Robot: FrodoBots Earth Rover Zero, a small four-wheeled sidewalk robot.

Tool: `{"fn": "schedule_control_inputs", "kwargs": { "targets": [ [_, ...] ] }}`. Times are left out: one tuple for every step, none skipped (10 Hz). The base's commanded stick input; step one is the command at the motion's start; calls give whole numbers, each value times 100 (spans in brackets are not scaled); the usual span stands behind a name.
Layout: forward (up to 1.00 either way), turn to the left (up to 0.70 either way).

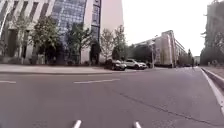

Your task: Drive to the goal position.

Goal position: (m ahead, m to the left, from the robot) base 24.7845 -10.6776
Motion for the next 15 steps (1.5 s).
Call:
{"fn": "schedule_control_inputs", "kwargs": {
  "targets": [
    [70, 0],
    [70, 0],
    [70, 0],
    [70, 0],
    [70, 0],
    [70, 0],
    [70, 0],
    [70, 0],
    [70, 0],
    [70, 0],
    [70, 0],
    [70, 0],
    [70, 0],
    [70, 0],
    [70, 0]
  ]
}}
